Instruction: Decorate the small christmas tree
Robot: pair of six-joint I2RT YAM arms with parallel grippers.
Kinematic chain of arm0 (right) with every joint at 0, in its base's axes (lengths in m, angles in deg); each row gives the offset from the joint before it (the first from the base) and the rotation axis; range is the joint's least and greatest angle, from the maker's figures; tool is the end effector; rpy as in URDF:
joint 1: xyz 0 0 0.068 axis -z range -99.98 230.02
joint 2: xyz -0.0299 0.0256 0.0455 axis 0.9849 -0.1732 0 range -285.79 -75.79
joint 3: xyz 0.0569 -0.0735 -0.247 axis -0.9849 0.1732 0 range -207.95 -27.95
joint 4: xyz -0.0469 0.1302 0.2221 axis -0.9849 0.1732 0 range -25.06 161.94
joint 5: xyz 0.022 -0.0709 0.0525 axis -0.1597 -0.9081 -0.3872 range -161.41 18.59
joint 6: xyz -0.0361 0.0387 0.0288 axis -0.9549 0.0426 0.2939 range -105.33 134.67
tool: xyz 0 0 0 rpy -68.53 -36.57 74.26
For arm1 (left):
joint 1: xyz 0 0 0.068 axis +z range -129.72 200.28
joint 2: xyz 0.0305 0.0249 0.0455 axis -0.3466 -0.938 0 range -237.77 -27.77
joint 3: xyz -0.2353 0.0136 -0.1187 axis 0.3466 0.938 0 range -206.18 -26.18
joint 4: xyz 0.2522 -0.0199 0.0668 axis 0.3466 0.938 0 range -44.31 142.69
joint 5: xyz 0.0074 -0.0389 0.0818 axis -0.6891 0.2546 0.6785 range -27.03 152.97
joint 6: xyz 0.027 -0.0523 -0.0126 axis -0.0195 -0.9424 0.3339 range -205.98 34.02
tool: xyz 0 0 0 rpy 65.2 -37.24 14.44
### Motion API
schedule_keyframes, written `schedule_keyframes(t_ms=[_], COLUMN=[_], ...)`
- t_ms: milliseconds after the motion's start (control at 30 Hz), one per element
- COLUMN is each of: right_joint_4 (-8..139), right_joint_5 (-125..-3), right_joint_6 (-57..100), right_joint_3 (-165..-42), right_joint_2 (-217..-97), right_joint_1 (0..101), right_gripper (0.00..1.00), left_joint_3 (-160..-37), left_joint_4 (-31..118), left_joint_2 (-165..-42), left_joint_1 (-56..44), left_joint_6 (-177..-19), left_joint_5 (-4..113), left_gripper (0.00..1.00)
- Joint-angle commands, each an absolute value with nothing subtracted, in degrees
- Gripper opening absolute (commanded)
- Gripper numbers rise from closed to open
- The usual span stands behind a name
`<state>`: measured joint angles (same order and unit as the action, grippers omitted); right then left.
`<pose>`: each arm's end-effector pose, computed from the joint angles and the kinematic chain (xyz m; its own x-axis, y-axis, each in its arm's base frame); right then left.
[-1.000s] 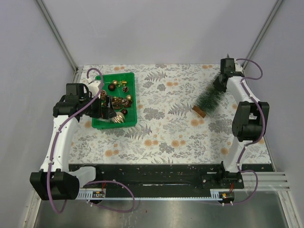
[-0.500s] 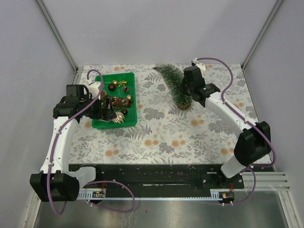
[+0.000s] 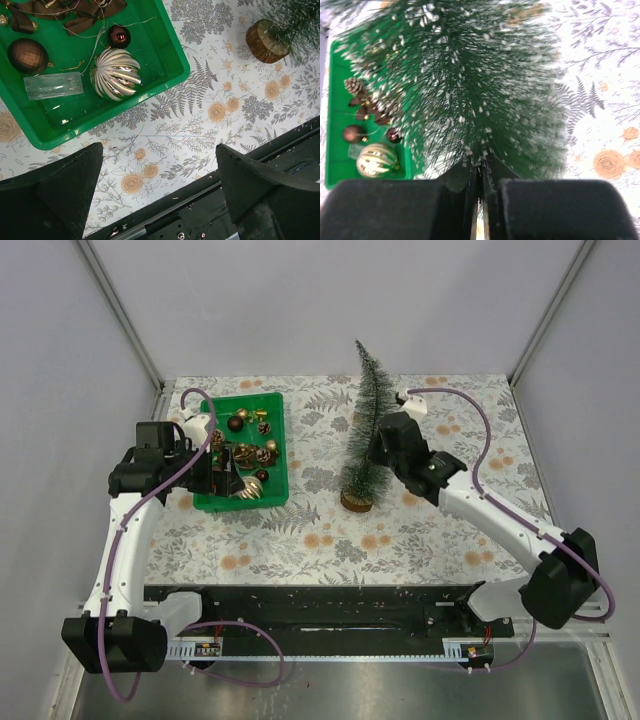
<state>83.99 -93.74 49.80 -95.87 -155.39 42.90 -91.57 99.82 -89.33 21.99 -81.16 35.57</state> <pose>0.2697 0.1828 0.3144 -0.5047 0.2857 -0.8147 -0.0091 0.9419 0.3359 0.2123 -0.0142 0.3265 -0.7439 0.0524 -0.6662 0.3310 0.8950 -0.2992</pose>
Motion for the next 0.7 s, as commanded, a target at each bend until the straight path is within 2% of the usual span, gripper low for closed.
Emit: schedule_keyframes(t_ms=[0,667], right_joint_4=[75.06,73.12], right_joint_5=[-99.26,-112.89], right_joint_6=[52.54,57.56], right_joint_3=[-90.02,-79.20], right_joint_2=[-149.19,-143.47], right_joint_1=[38.64,27.73], right_gripper=[0.05,0.00], left_joint_3=[-91.84,-91.40], left_joint_4=[98.86,98.86], left_joint_2=[-87.62,-86.65], left_joint_1=[21.95,21.86], left_joint_6=[-80.53,-80.53], left_joint_5=[33.09,32.47], left_gripper=[0.99,0.99])
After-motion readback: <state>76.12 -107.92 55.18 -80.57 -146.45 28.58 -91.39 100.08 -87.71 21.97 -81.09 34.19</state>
